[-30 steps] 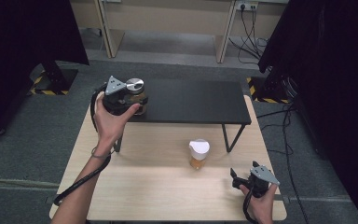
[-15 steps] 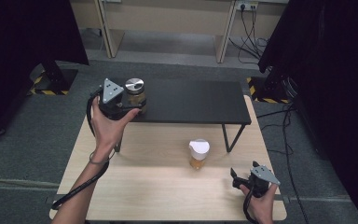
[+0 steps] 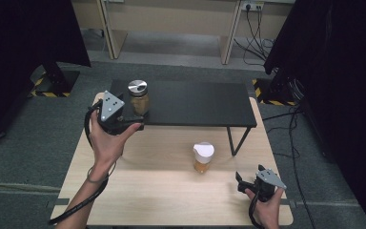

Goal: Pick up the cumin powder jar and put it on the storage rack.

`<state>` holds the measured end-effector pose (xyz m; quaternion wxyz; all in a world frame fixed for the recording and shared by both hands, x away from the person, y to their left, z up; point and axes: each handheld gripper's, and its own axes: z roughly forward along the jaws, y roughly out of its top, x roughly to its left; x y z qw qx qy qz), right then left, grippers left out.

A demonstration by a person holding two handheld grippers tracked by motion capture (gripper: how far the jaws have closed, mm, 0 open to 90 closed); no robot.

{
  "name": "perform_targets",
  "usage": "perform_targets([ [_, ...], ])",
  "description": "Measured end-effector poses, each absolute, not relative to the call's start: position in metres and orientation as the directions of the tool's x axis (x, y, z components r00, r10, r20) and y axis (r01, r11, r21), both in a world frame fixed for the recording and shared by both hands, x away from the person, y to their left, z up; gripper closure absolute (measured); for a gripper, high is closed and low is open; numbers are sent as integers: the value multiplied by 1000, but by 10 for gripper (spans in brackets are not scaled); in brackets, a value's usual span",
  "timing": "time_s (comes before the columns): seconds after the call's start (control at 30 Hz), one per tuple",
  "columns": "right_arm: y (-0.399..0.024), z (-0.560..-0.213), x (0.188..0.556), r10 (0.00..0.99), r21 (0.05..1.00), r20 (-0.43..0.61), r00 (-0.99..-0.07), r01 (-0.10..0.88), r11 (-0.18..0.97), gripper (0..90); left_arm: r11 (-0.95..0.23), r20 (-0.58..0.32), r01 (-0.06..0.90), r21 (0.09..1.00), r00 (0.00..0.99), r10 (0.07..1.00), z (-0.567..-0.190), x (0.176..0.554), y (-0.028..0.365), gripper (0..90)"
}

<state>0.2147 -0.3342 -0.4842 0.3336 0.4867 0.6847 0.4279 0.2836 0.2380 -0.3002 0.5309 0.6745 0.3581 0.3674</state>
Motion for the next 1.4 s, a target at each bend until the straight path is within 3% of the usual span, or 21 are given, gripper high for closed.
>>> perform_targets([
  [0.57, -335, -484, 215, 952, 911, -39, -304, 381, 159, 30, -175, 106, 85, 981, 521, 847, -332, 244, 243, 51],
  [1.0, -335, -484, 214, 952, 912, -39, -303, 379, 158, 30, -115, 50, 95, 989, 517, 854, -377, 223, 252, 53],
  [1.4, -335, -485, 214, 952, 912, -39, -304, 379, 158, 30, -150, 57, 141, 979, 514, 856, -434, 215, 246, 44],
])
